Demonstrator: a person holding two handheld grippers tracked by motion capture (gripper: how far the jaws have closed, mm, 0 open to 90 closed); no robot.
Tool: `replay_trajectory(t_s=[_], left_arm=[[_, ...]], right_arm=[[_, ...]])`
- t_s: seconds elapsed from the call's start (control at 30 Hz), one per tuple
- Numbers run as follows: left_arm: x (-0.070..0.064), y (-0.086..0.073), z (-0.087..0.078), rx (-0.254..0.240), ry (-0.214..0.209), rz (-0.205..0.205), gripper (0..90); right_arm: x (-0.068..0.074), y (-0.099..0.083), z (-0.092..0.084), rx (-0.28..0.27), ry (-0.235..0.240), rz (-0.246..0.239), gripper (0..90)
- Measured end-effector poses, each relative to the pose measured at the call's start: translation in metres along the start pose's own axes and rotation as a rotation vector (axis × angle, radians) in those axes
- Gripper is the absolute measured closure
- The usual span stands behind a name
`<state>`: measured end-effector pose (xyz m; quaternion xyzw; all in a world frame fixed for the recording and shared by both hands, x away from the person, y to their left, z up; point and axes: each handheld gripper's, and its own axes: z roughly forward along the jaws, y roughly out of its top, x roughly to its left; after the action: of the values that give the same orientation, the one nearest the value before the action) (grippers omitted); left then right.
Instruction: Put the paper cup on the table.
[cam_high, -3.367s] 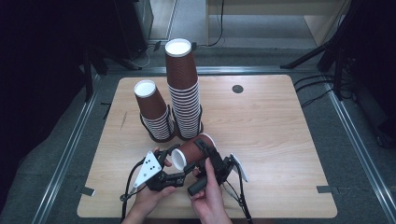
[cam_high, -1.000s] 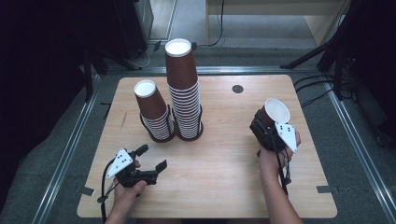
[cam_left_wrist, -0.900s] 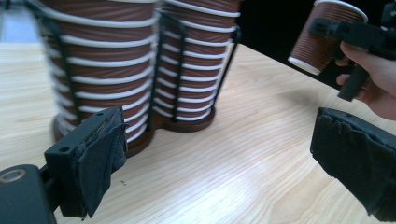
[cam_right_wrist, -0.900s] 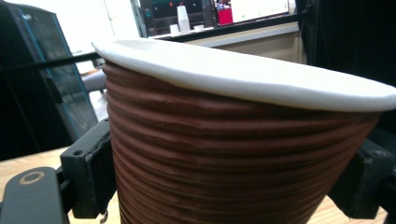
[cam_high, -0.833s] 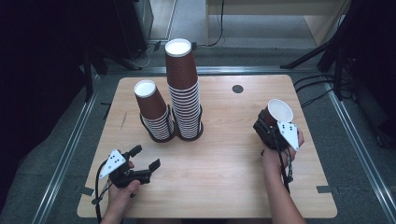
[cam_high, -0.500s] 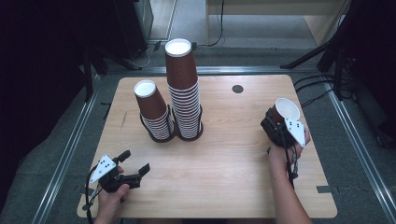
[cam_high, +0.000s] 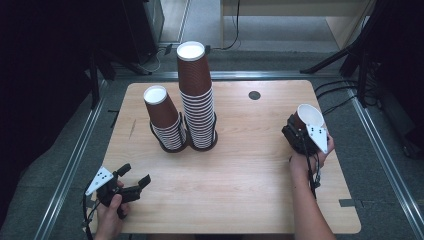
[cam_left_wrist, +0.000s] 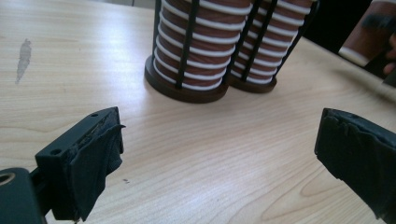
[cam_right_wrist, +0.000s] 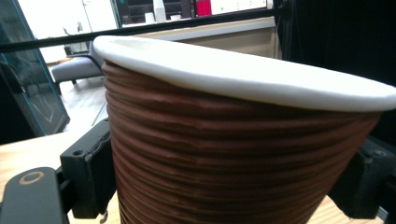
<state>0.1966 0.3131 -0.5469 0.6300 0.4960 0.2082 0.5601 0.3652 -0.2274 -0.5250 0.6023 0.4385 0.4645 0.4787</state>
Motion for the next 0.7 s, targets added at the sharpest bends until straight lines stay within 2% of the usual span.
replay_trajectory(t_s=[0.1, 0.53, 0.57, 0.7], left_arm=[[0.0025, -0.0012, 0.0, -0.008, -0.003, -0.022, 1.2], [0.0003, -0.0027, 0.0027, -0.003, -0.005, -0.01, 1.2], [0.0002, -0.0027, 0.0028, 0.0, -0.004, -0.007, 1.2], [0.0, -0.0027, 0.0031, 0.001, -0.004, -0.003, 1.2]], right_arm=[[-0.0011, -0.0011, 0.0021, 0.012, -0.009, -0.016, 11.6], [-0.0017, -0.0072, 0.0076, 0.094, -0.044, -0.077, 11.2], [-0.0016, -0.0081, 0.0083, 0.106, -0.051, -0.094, 11.1], [-0.0017, -0.0092, 0.0095, 0.118, -0.054, -0.096, 10.8]])
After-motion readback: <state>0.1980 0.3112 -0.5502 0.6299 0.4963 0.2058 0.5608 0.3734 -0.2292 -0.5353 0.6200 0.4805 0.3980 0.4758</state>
